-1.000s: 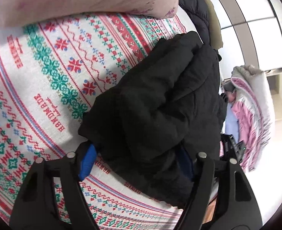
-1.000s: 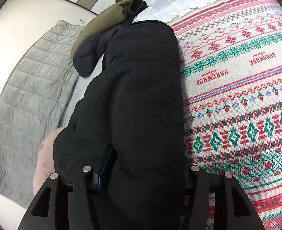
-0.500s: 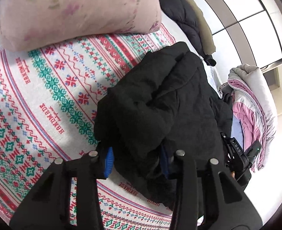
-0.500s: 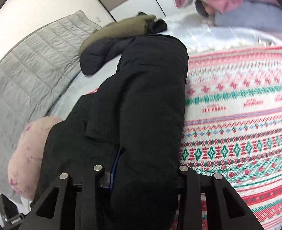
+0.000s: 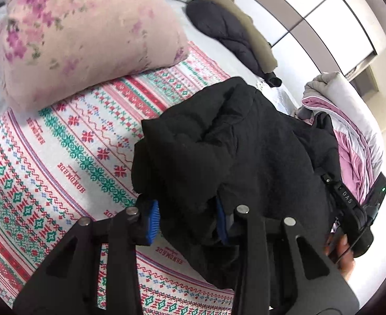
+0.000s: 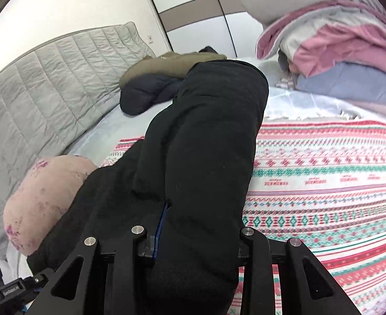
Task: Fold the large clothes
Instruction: 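Lift the coat bundle with both grippers and place it on the pink pillow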
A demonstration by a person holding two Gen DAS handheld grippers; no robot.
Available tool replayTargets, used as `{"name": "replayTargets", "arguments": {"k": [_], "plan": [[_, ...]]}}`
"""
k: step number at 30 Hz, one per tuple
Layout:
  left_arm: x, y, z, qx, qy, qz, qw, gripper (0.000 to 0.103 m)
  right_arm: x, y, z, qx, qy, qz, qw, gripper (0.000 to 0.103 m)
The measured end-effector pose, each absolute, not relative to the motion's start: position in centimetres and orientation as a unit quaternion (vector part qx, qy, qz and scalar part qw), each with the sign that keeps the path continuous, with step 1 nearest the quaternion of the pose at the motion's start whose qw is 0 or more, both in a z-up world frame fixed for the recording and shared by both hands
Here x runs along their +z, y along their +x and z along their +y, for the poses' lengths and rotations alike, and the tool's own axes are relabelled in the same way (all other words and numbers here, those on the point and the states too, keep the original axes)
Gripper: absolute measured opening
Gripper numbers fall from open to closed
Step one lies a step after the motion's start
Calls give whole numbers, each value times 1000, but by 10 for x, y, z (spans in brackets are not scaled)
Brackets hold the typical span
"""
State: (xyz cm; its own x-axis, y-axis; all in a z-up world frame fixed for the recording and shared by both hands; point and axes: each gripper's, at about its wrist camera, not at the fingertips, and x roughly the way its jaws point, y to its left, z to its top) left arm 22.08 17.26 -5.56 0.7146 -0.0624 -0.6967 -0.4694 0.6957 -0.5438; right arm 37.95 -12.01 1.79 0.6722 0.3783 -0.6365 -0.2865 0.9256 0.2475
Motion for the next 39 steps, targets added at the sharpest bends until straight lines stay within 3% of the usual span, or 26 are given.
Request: {"name": "replayTargets", "arguments": {"k": [15, 22, 28, 34, 39], "plan": [[-5, 195, 173, 79, -363, 294, 881, 35, 98, 330, -98, 168, 20, 286, 943, 34], [87, 133, 232, 97, -353, 179, 913, 35, 179, 311, -41, 251, 57, 232, 938, 34], [137, 86, 327, 147, -358, 121, 914, 35, 211, 333, 61, 347, 110, 244, 899, 34], [119, 65, 426, 209, -384, 125, 891, 36, 152, 380, 175, 416, 202, 341, 818, 34], [14, 90, 504, 245, -431, 221, 840, 43, 19, 412, 233, 377, 244, 491, 746, 39]]}}
